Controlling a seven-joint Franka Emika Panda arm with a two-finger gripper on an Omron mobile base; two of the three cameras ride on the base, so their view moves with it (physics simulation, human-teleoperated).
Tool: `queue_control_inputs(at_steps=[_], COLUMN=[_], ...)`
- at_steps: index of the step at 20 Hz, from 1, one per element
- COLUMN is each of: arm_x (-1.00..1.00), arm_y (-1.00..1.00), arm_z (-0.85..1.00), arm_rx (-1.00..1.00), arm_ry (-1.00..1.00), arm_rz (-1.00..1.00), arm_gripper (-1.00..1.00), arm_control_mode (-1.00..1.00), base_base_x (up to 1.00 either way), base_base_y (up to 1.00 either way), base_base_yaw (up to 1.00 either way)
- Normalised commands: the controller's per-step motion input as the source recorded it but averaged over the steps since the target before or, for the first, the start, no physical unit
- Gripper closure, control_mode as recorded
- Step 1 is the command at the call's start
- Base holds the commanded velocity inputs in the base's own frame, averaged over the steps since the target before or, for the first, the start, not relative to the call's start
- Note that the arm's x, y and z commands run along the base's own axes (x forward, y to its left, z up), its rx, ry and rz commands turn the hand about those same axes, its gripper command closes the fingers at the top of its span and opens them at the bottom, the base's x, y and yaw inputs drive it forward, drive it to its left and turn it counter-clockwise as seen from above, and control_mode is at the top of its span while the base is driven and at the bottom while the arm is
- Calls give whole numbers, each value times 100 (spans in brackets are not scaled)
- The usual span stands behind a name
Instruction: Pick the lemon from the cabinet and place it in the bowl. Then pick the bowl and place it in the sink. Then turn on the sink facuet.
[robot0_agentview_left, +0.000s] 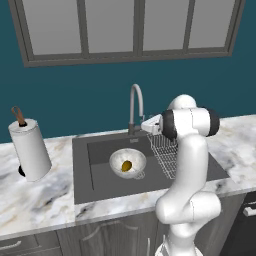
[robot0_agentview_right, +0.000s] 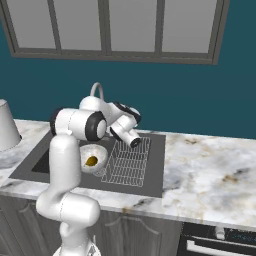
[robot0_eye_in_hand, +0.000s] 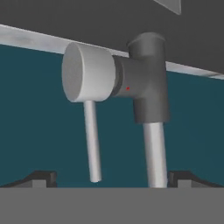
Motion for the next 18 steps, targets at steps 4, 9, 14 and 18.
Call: queue_control_inputs(at_steps=[4,9,14,18], arm_x=[29,33,31,21], arm_y=[0,0,0,0], arm_z=[-3,-3,-13,-15], arm_rx=[0,0,0,0], arm_ry=[0,0,1,2], arm_rz=[0,0,0,0], arm_gripper=[-100,-100,-100,-100], arm_control_mode=[-100,-100,-100,-100], base_base_x=[0,0,0,0], base_base_y=[0,0,0,0], base_base_yaw=[0,0,0,0])
